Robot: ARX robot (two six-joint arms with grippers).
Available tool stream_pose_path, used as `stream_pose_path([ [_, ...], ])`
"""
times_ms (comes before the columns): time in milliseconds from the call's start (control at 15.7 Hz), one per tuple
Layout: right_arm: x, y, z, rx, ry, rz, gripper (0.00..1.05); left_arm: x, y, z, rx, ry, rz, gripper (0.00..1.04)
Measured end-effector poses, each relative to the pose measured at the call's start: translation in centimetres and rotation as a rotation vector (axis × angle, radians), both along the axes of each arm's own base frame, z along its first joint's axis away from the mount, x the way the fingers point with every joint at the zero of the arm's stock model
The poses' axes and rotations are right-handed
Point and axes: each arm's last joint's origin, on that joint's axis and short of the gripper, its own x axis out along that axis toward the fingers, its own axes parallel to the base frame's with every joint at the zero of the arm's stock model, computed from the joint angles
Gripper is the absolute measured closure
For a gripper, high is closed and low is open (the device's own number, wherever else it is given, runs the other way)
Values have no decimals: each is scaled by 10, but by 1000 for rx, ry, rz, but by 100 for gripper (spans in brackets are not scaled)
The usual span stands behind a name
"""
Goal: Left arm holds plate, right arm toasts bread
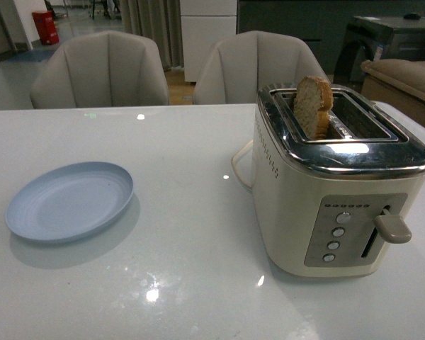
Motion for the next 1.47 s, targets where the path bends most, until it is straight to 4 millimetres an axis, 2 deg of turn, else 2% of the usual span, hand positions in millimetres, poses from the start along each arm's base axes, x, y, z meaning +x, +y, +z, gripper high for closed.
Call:
stream_pose_path([
  [128,0,0,0,0,0,0,6,-10,0,-4,0,15,0,103],
  [830,0,0,0,0,0,2,6,-10,0,-3,0,14,0,103],
  [894,0,0,0,0,0,2,6,-10,0,-3,0,14,0,99],
  [1341,0,0,0,0,0,2,6,-10,0,-3,0,14,0,12],
  [1405,0,0,0,0,0,2,6,-10,0,-3,1,14,0,5],
  [1469,0,0,0,0,0,2,6,-10,0,-3,0,14,0,8],
])
